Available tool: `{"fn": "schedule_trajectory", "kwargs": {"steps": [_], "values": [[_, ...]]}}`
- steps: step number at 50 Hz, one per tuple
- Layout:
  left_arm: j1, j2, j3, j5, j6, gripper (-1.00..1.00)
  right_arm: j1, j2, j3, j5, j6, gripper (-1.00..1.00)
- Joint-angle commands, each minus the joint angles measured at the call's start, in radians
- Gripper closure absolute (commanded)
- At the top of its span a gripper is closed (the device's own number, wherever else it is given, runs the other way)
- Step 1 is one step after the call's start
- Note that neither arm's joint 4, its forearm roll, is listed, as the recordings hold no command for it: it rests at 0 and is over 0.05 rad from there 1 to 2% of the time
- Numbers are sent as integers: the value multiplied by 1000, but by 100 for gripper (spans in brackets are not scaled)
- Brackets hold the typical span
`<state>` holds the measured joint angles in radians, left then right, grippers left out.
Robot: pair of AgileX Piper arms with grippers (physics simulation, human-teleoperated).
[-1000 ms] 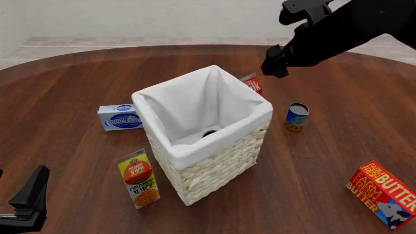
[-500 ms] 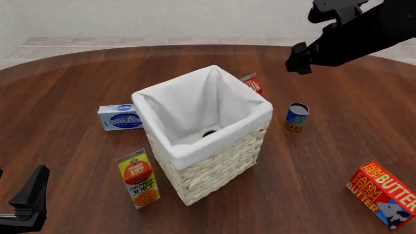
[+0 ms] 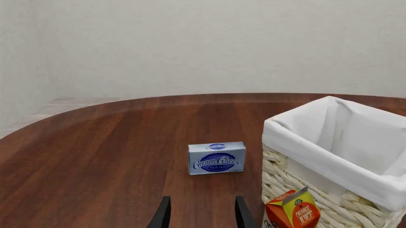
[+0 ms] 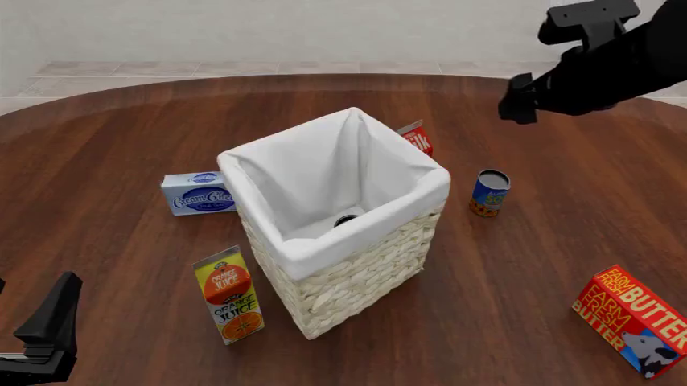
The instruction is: Pick up the alphabet soup and the tomato sauce, and put them in the basket.
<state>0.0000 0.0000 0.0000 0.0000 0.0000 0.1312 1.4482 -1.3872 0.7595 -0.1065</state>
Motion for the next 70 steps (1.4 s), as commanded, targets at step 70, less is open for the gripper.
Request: {"fn": "schedule_trajectory", "kwargs": {"steps": [70], "values": [[0,0,0,0,0,-100,-110,111,223,-329,28,-100]]}}
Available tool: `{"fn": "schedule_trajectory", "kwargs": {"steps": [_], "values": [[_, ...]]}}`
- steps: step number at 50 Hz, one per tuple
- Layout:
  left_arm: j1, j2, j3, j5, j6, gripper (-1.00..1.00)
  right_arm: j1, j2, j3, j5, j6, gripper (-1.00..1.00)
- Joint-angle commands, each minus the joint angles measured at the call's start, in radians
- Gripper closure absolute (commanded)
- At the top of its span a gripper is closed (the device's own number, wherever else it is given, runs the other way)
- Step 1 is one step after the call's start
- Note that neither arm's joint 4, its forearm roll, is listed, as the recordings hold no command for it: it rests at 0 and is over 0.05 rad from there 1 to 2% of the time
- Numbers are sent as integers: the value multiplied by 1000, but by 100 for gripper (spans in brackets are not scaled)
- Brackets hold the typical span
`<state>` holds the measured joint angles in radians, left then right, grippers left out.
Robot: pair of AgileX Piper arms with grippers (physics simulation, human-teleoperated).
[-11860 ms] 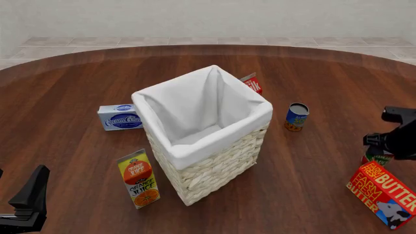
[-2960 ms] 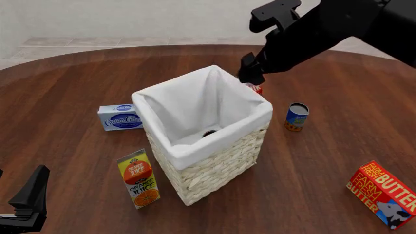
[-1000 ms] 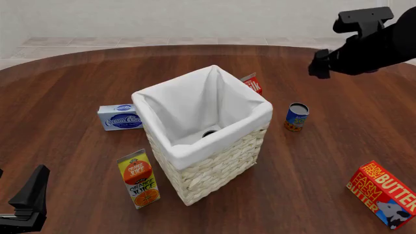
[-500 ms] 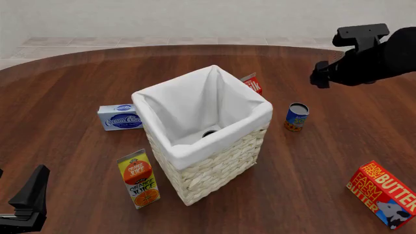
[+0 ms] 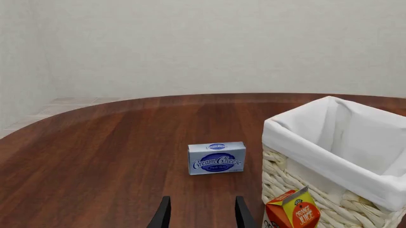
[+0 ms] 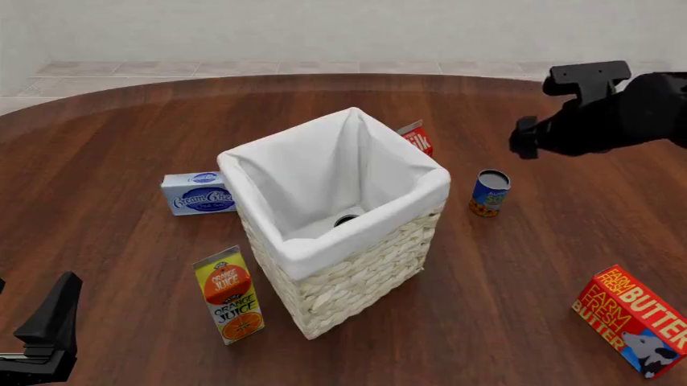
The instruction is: Pick up the alphabet soup and the tomato sauce, and put them in the basket.
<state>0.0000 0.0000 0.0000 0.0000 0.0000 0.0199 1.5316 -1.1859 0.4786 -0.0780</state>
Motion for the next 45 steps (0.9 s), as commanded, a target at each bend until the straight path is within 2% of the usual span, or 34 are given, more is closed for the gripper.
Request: {"fn": "schedule_trajectory", "kwargs": {"steps": [1,15,30,32,45], "values": [[0,0,0,0,0,-100,3,32,24,-54,-3,-100],[0,0,0,0,0,-100,-5,79,36,-110,-31,-100],[0,0,0,0,0,-100,-4,116,44,-159,-11,-100],[0,0,0,0,0,-100,-16,115,52,-179,-45,-100],[0,0,0,0,0,-100,-20,140,53,-212,-17,-100]]}}
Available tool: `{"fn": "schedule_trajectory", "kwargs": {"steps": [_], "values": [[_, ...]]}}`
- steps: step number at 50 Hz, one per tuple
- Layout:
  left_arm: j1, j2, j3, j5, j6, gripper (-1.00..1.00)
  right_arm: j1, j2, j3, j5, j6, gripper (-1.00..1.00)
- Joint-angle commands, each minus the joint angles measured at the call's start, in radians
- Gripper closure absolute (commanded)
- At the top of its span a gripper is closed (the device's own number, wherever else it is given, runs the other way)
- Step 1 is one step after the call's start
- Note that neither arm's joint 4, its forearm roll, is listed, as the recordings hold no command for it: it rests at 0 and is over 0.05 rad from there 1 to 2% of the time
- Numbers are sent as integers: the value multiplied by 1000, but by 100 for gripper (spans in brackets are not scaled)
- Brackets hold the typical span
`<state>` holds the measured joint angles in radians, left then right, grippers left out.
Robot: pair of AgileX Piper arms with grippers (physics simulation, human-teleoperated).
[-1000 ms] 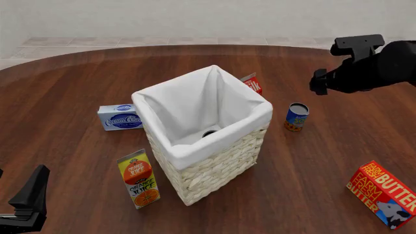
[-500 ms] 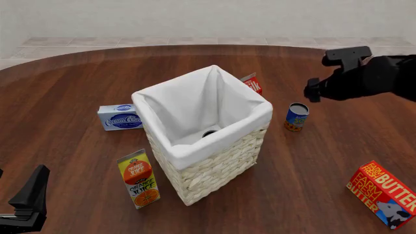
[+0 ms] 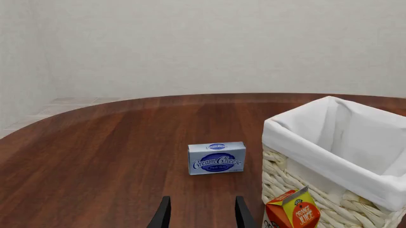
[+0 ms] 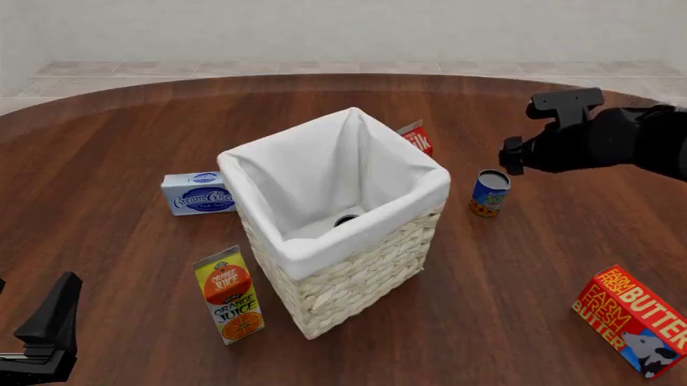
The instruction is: Pick up the alphabet soup and the tomato sauce, and put them in the basket.
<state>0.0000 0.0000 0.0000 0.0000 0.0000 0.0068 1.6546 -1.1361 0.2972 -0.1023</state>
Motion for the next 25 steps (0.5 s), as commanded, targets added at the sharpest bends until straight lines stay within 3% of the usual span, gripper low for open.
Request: {"fn": "schedule_trajectory", "kwargs": {"steps": [1,5,25], "values": [[0,0,0,0,0,-100,-6,17,5,-34,10,-100],[0,0,0,0,0,-100,-22,20,16,-54,-19,-100],[0,0,0,0,0,-100,-23,73,21,-97,-8,-100]]}}
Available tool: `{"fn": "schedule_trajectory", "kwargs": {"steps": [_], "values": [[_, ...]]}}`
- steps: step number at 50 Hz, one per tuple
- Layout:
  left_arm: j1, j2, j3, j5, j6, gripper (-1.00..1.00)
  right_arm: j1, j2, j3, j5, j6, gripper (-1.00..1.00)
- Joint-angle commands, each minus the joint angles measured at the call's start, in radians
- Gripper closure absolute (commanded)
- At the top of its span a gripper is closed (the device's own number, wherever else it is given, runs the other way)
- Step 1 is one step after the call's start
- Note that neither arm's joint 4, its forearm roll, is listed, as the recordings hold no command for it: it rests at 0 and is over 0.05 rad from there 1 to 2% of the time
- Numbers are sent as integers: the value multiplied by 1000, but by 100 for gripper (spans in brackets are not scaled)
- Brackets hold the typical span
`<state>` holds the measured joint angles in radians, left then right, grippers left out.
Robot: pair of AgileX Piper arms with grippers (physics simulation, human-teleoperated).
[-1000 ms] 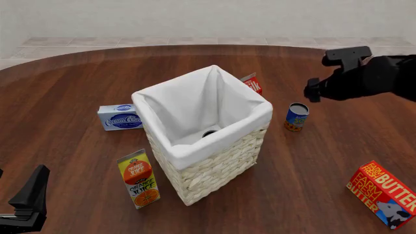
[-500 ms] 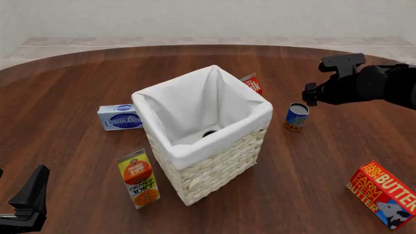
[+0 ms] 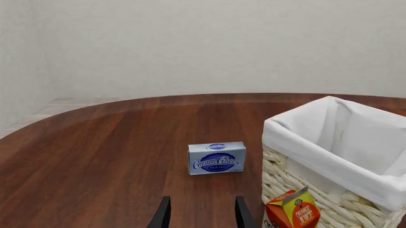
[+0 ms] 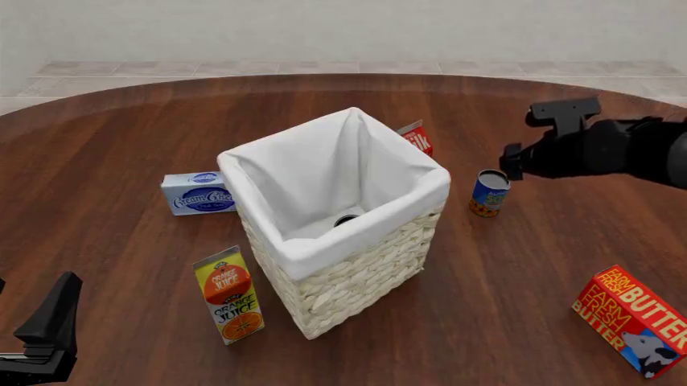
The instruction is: Pick up the alphabet soup and the tomato sauce, and put them in the basket.
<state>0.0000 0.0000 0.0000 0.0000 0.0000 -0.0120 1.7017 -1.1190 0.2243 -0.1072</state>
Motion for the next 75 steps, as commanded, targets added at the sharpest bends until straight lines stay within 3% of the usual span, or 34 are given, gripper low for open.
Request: {"fn": "schedule_trajectory", "kwargs": {"steps": [1,75], "values": [[0,0,0,0,0,-100,-3,29,5,-26,-4,-100],[0,0,0,0,0,-100,27,218,-32,-116,-15,-100]]}}
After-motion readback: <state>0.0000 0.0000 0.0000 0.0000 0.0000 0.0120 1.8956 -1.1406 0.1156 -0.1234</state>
